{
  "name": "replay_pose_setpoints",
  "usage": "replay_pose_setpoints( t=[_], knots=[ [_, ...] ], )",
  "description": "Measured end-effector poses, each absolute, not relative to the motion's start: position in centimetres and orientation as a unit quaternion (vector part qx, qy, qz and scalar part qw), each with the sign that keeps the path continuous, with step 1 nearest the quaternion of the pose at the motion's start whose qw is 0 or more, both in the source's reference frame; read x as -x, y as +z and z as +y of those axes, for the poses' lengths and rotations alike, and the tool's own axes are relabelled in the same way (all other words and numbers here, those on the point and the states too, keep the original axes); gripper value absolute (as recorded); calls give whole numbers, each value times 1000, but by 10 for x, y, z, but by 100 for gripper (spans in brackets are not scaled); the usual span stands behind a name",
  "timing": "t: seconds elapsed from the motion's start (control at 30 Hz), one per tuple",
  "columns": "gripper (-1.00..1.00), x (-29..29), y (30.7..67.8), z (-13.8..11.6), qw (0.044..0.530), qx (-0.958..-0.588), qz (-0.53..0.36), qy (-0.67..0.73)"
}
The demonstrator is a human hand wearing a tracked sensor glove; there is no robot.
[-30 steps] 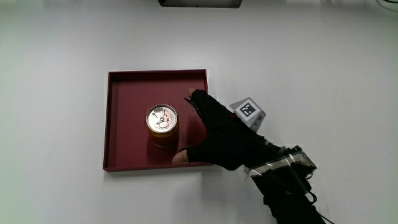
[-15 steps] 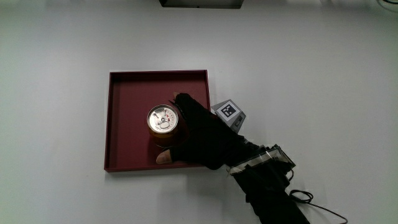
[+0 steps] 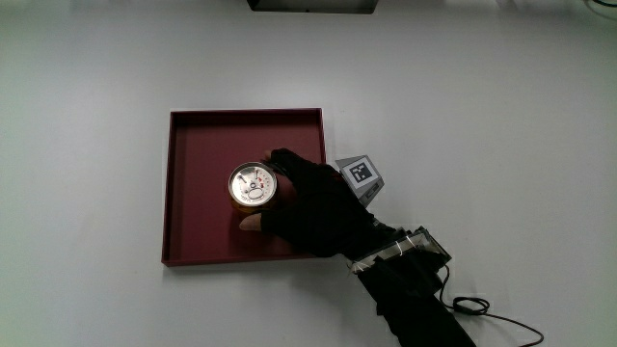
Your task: Pick red bull from plate
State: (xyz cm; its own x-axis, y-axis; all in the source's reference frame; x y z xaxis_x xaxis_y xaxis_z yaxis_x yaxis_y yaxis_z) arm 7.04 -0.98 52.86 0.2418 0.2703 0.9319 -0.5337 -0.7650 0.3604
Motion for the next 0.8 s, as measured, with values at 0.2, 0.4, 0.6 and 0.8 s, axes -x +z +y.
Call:
replay_pose_setpoints(
  t=[0.2, 0.4, 0.6, 0.8],
  knots=[
    [52, -69, 534, -6, 310, -710, -82, 627],
    [72, -70, 534, -6, 296, -710, -81, 633],
    [93, -72, 535, -4, 278, -717, -75, 635],
    [100, -78, 540, -1, 262, -689, -59, 673]
  ],
)
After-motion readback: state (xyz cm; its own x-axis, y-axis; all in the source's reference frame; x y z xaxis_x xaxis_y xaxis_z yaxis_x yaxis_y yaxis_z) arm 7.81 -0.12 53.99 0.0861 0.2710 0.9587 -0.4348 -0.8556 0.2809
